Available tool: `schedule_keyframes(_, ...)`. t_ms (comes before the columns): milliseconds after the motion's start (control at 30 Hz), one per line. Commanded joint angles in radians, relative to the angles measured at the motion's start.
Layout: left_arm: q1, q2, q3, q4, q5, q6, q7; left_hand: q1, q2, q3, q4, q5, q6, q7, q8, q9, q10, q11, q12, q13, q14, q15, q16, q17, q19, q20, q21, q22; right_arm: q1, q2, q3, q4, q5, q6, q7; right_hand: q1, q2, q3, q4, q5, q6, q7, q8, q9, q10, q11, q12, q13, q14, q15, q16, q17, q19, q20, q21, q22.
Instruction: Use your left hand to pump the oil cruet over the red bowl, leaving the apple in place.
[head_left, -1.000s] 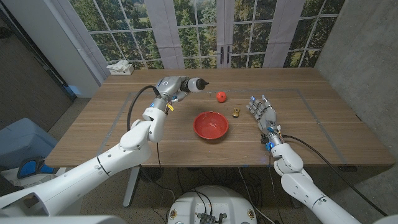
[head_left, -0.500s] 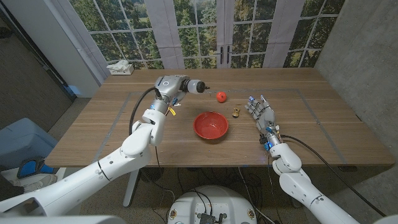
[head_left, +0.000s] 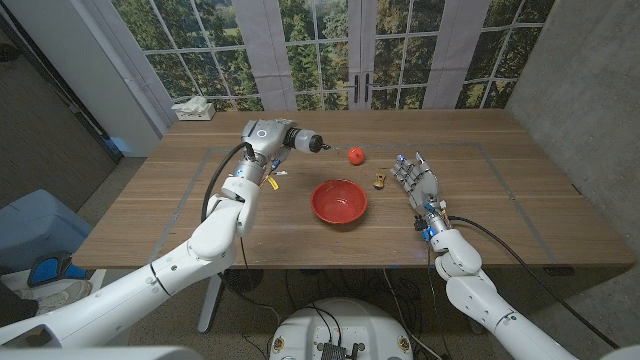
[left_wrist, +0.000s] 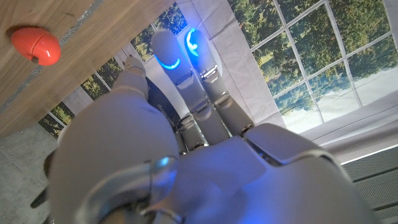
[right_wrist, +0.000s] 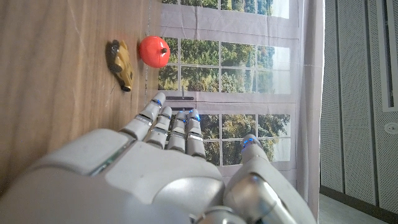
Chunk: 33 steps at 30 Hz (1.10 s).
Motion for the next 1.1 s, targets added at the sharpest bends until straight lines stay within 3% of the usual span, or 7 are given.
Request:
schedule_keyframes(33, 0.022, 0.050, -0.040, -0.027, 0.108, -0.051, -0.079, -0.002, -0.001, 0.009, -0.001, -0.007, 0.008, -0.004, 0.006, 0.003, 0.013, -0.002, 0.007, 0.005, 0.005, -0.001, -0.004, 0.001, -0.002, -0.073, 0.005, 0.001, 0.021, 0.043, -0.009, 0.065, 0.015, 0.048, 0.036, 0.000, 0.008, 0.006, -0.006, -0.003, 0.005, -0.003, -0.005, 0.002, 0.005, 0.001, 0.002, 0.002, 0.005, 0.004, -0.001, 0.000, 0.007, 0.001, -0.002, 0.006)
schedule_keyframes(767, 0.062, 0.121, -0.132, -0.090, 0.289, -0.164, -0.236, -0.021, -0.002, 0.017, -0.003, -0.010, -0.002, -0.009, 0.002, 0.003, 0.014, -0.004, 0.004, 0.004, 0.009, -0.001, -0.006, 0.000, -0.004, -0.072, 0.009, -0.004, 0.059, 0.122, -0.014, 0.191, 0.050, 0.129, 0.112, -0.001, 0.008, 0.006, -0.007, -0.003, 0.004, -0.003, -0.005, 0.002, 0.007, 0.000, 0.003, 0.002, 0.006, 0.004, -0.002, -0.001, 0.010, 0.002, -0.011, 0.006)
schedule_keyframes(1100, 0.065, 0.135, -0.154, -0.085, 0.381, -0.219, -0.252, -0.030, -0.005, 0.021, -0.006, -0.011, -0.002, -0.017, 0.003, 0.002, 0.014, -0.004, 0.003, 0.004, 0.009, -0.001, -0.008, -0.003, -0.004, -0.073, 0.011, -0.006, 0.064, 0.132, -0.010, 0.207, 0.057, 0.136, 0.124, -0.001, 0.008, 0.006, -0.008, -0.003, 0.004, -0.003, -0.005, 0.002, 0.006, 0.000, 0.002, 0.002, 0.005, 0.004, -0.003, -0.001, 0.012, 0.003, -0.015, 0.006)
